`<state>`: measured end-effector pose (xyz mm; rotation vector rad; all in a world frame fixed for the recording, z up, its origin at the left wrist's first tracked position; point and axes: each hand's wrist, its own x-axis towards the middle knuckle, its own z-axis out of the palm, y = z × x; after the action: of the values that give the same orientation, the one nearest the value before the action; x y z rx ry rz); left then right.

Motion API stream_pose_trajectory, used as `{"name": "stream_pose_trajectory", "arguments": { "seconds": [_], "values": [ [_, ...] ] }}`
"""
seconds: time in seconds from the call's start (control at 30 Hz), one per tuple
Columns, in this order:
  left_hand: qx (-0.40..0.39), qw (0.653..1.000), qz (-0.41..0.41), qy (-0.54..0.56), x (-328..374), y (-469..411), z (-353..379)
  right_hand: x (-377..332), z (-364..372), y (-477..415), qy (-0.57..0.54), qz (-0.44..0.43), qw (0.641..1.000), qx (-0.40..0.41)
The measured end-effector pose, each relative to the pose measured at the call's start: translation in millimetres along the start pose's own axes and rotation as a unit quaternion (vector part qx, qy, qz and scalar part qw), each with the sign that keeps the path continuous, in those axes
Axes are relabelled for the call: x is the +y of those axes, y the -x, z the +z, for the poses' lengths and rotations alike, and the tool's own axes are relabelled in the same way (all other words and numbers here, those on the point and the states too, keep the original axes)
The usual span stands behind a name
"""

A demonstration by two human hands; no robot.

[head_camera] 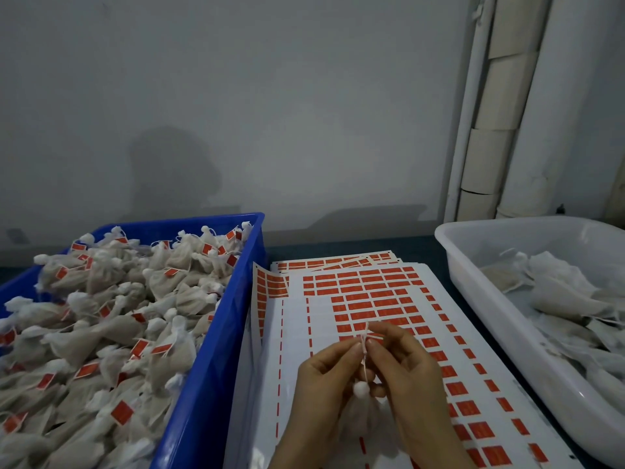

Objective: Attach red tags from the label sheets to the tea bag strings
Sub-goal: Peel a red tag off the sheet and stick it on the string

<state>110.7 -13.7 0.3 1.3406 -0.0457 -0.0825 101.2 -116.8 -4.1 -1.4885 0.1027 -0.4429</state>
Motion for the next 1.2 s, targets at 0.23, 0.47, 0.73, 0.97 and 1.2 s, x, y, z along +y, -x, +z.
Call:
{"name": "stream_pose_trajectory", "arguments": {
  "seconds": [0.23, 0.47, 0.73, 0.97, 1.2],
  "values": [
    [-0.018, 0.998, 0.04, -0.044, 3.0, 5.4, 2.5, 0.8, -1.5, -1.0, -0.008, 0.004, 1.0, 0.013],
    [0.041, 0.996, 0.062, -0.054, -1.6, 3.0, 0.1, -1.2, 1.1, 0.7, 0.025, -0.008, 1.0, 0.003],
    [0.061, 0.993, 0.077, -0.066, -6.1, 1.6, 0.7, -0.3, 1.0, 0.1, 0.043, -0.009, 0.999, 0.025],
    [0.137, 0.986, 0.092, -0.034, -2.5, -1.4, -1.3, -2.1, 2.6, 0.6, 0.051, -0.011, 0.999, 0.003],
    [0.13, 0.983, 0.117, -0.06, -3.9, 0.4, -2.1, -2.4, 2.1, 1.2, 0.053, -0.017, 0.998, -0.004]
  ]
}}
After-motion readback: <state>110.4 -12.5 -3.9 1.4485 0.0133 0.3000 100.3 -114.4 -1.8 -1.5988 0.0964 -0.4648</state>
